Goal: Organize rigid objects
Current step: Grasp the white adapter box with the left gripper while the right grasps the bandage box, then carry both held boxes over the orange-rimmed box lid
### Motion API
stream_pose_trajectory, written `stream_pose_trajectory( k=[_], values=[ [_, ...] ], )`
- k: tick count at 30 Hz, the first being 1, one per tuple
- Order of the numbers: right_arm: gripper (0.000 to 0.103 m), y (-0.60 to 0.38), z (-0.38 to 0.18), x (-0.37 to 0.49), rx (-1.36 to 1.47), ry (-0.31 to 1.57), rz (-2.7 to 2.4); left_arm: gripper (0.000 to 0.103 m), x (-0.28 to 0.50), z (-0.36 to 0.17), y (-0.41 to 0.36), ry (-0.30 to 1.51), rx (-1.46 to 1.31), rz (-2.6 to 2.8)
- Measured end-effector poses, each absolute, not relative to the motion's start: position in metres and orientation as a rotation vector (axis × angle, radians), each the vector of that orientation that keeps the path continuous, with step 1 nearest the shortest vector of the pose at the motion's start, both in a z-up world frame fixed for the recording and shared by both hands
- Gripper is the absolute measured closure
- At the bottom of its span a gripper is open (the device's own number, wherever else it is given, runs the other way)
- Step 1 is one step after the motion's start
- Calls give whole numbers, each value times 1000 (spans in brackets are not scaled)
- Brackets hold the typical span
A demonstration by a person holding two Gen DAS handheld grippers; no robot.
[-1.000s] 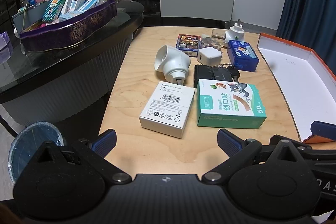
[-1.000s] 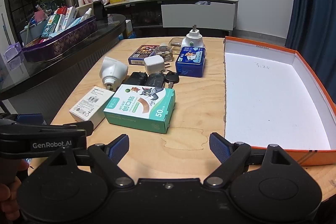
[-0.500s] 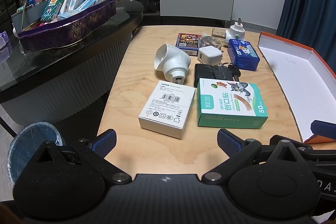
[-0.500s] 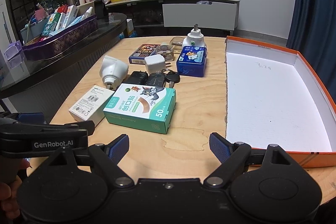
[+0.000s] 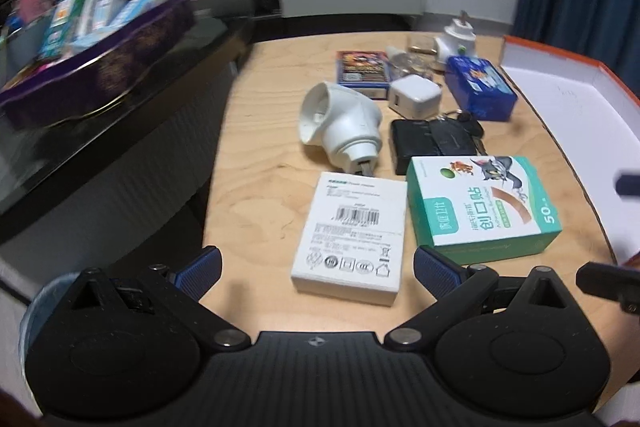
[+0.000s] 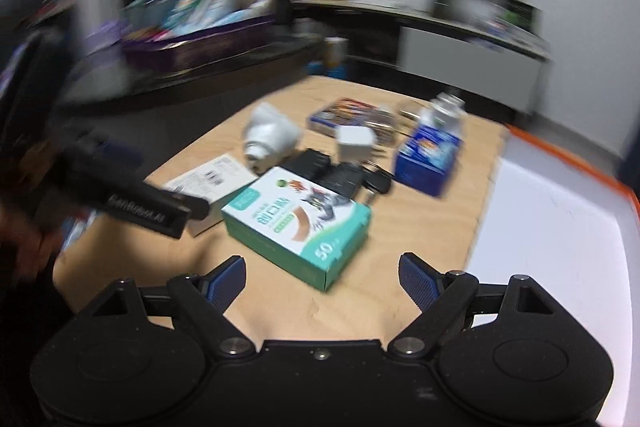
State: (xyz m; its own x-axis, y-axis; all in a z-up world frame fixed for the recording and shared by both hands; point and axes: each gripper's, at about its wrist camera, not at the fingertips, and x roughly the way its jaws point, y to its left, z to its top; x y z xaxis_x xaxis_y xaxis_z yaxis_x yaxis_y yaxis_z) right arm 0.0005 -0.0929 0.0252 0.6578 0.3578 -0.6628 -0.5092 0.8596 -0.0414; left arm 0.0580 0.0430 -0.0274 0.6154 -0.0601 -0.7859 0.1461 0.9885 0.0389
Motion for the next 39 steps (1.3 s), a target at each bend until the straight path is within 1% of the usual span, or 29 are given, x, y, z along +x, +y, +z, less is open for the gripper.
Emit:
stream_pose_trajectory(
  k=[6,7,8,9,11,12,15,16,17,20,21,22,25,28,33,39],
  values=[
    [5,-80,25,38,-469,693,732,0,71,-38,43,907,156,-197],
    [5,-78,25,44,-487,702,764,2,73,-40,43,911,161,-201],
    [5,-75,24,53,-503,718,799,8,75,-41,44,917,167,-206],
    [5,-72,23,59,-518,732,830,9,77,-43,44,926,169,-216],
    [5,-65,21,70,-562,747,875,18,78,-41,46,917,165,-228],
    [5,-60,19,75,-591,755,901,20,79,-41,47,914,159,-236],
    [5,-47,11,86,-652,787,957,32,80,-39,46,889,162,-253],
    [5,-42,8,91,-670,805,965,40,81,-39,44,877,164,-257],
    [5,-39,4,96,-675,827,971,43,81,-38,44,873,162,-258],
    [6,-36,-6,106,-627,901,985,43,82,-37,43,871,154,-259],
    [11,-37,-9,106,-601,918,984,43,82,-37,42,870,148,-258],
    [15,-38,-12,108,-565,931,976,43,82,-36,42,865,142,-255],
    [18,-47,-13,107,-414,958,865,43,78,-32,42,837,133,-229],
    [18,-63,-9,98,-251,973,740,43,75,-27,41,812,111,-208],
    [18,-99,15,69,-32,894,590,43,64,-15,33,758,78,-186],
    [18,-149,44,47,-16,768,276,43,58,10,-5,703,26,-202]
  ],
)
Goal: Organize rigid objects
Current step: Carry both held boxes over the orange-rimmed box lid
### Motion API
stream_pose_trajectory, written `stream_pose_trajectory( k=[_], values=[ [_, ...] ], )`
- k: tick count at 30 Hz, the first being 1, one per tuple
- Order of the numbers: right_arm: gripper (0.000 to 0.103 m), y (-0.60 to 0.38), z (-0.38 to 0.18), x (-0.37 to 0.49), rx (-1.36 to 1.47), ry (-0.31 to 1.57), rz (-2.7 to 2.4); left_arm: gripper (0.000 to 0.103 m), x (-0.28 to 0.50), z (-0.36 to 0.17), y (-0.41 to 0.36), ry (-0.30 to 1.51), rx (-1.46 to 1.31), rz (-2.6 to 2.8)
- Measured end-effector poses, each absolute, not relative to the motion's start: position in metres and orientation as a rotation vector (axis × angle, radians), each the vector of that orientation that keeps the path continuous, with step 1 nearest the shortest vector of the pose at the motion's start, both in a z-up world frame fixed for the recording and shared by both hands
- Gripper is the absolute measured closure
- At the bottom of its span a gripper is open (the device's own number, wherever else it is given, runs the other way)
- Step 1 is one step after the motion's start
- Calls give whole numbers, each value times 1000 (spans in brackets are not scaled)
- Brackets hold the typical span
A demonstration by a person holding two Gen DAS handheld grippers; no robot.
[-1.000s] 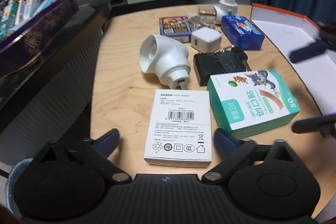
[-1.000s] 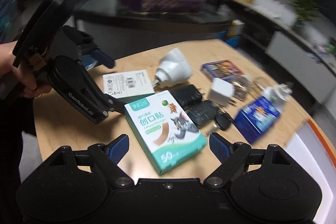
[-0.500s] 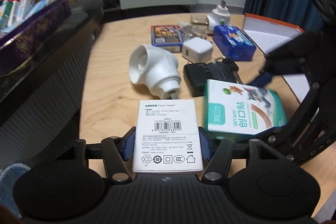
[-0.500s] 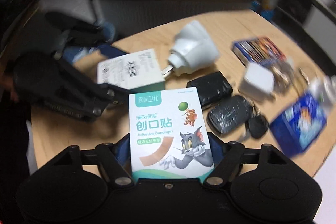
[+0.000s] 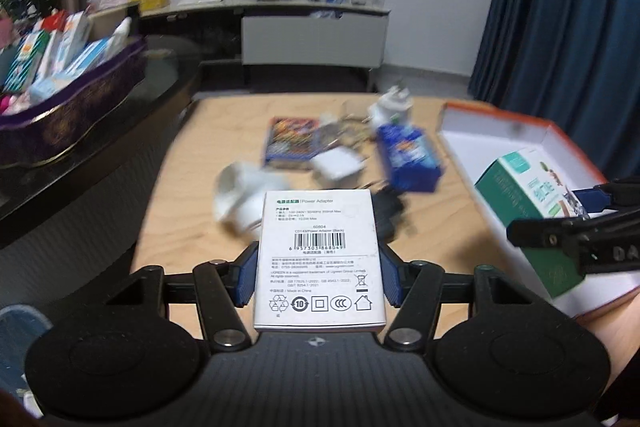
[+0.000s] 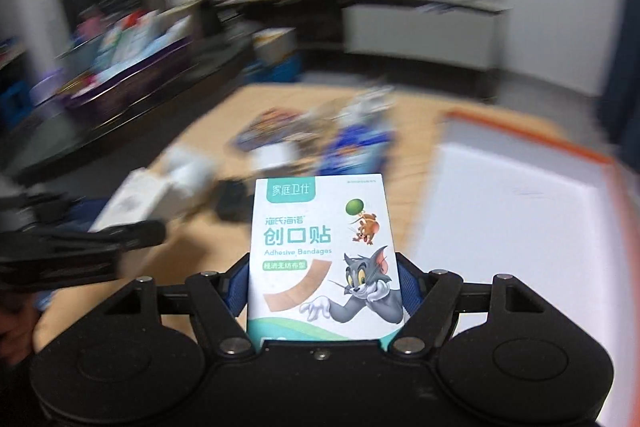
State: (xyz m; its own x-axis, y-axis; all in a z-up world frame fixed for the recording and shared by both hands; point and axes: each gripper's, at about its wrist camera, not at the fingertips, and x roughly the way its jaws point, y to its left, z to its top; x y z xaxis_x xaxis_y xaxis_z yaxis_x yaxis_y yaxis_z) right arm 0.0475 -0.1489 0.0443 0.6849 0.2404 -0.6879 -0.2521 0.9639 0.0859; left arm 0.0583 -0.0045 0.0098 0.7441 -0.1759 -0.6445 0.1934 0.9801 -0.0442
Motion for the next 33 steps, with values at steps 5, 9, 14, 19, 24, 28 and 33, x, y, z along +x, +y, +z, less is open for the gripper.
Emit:
stream_pose_trajectory(
  k=[5,9,14,19,24,28,33],
  values=[
    [18,-212,67,52,63,733,94,43,75,28,-61,680,19,-303],
    [18,-252,78,52,88,704,-7,43,101,40,-105,689,13,-377],
    [18,-290,86,58,141,687,-69,43,127,52,-158,668,88,-407],
    [18,-307,81,74,149,695,-92,43,138,45,-182,688,89,-420],
    [18,-311,79,84,123,699,-82,43,150,37,-189,715,65,-391],
    [18,-319,80,96,136,706,-85,43,158,46,-196,729,66,-381],
    [18,-332,89,109,162,677,-100,43,165,72,-203,689,61,-397]
  ],
)
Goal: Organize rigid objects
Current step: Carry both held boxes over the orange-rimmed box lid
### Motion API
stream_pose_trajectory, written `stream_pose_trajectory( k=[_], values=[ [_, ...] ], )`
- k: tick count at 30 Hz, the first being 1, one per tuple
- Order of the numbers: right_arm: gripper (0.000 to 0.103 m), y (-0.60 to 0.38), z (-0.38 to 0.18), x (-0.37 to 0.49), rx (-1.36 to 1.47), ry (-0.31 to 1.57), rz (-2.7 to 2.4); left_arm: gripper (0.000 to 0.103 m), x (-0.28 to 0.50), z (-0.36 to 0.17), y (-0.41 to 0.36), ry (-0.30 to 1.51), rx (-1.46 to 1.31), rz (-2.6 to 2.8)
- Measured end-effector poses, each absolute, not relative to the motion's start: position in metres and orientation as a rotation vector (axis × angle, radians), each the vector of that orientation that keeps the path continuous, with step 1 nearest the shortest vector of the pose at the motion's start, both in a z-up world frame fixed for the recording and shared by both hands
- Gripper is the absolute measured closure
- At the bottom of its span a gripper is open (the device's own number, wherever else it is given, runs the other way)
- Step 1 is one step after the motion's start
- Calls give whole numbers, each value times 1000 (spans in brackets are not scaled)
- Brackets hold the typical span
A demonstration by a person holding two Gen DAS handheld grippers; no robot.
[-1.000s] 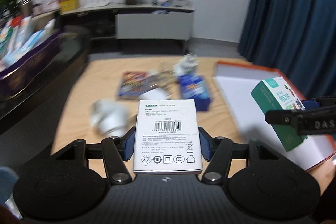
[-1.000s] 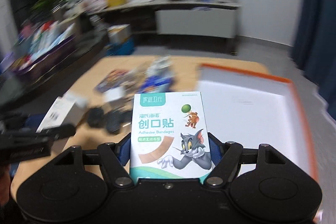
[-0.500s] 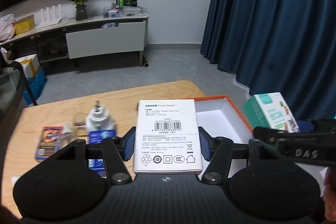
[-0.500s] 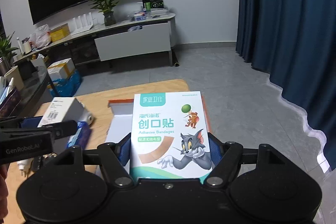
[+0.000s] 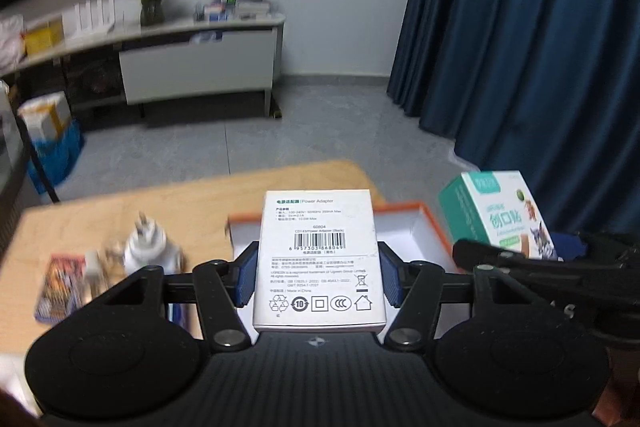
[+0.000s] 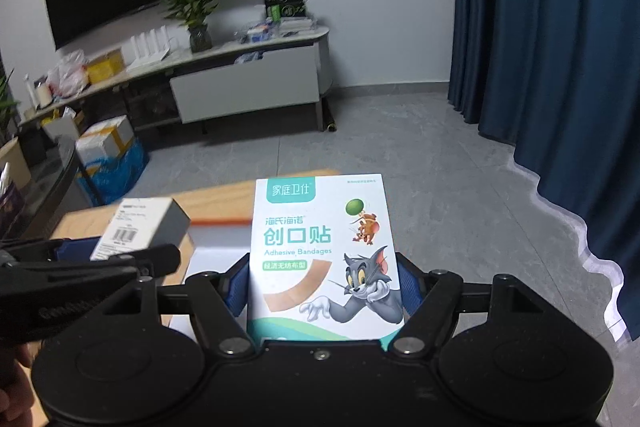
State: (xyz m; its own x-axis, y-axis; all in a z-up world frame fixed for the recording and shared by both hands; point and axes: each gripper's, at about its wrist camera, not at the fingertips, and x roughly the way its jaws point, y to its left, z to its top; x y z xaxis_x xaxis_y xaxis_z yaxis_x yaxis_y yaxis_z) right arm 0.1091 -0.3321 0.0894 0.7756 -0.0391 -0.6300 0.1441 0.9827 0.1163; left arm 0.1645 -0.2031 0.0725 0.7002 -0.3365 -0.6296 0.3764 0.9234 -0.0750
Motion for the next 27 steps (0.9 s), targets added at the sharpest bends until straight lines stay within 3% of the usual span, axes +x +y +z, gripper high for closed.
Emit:
stream_pose_trajectory(
  k=[27],
  values=[
    [18,-336,65,144,156,759,-107,43,178,41,-202,782,74,-362]
  ],
)
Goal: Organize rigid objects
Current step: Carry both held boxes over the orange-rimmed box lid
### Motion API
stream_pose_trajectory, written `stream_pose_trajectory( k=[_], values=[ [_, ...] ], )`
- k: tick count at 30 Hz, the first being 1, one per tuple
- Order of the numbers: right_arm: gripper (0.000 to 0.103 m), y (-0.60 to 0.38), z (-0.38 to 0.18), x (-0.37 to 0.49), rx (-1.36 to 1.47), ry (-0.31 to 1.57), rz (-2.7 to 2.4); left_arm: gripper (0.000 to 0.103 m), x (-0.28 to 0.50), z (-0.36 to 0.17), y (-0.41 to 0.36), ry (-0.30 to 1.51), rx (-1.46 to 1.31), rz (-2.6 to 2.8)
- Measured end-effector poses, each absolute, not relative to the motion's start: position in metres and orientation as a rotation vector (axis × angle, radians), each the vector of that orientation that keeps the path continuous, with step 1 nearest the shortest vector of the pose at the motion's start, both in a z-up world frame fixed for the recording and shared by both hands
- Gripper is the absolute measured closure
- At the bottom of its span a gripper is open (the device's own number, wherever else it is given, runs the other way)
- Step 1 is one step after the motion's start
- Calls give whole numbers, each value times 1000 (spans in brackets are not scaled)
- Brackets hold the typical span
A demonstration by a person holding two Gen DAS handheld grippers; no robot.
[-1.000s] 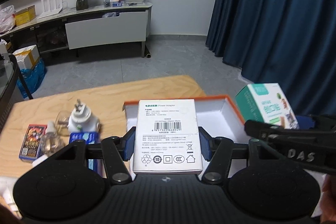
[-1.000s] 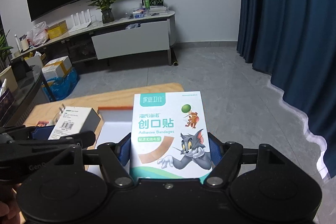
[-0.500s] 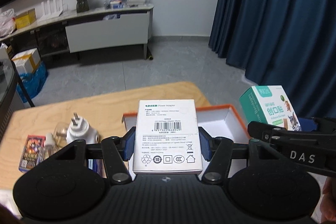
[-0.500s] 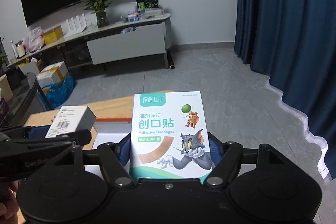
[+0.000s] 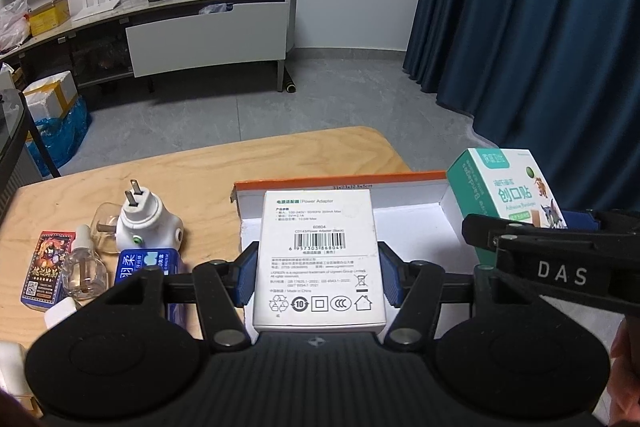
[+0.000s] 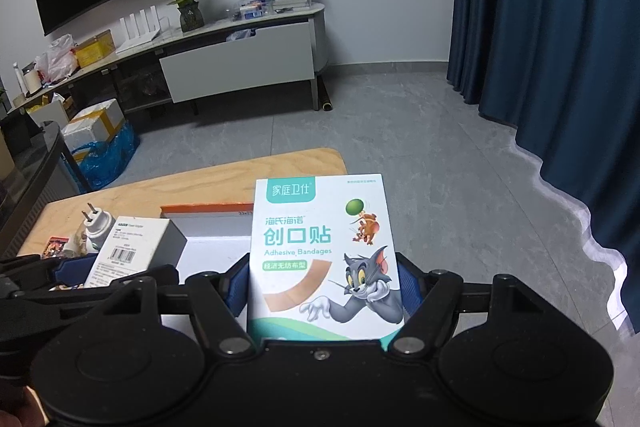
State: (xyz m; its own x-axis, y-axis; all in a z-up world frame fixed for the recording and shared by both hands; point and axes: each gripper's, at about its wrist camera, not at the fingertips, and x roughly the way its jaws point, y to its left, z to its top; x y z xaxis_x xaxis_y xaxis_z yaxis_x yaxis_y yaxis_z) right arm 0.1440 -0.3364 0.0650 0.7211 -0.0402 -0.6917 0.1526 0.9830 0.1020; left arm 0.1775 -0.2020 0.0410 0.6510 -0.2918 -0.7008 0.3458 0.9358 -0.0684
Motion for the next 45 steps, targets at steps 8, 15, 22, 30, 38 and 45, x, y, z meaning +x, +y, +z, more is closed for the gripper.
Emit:
stream_pose_trajectory(
  k=[8,15,22,30,38,45],
  values=[
    [18,-335,64,151,152,770,-105,43,180,37,-202,798,71,-358],
    [18,-336,62,150,155,769,-107,43,181,37,-203,796,69,-352],
    [18,-335,66,148,150,759,-105,43,178,37,-203,790,70,-352],
    [18,-332,68,142,153,754,-112,43,175,38,-203,780,72,-352],
    [18,-332,75,136,151,739,-110,43,171,41,-203,764,74,-360],
    [18,-331,75,132,151,737,-111,43,166,42,-202,756,78,-364]
  ],
)
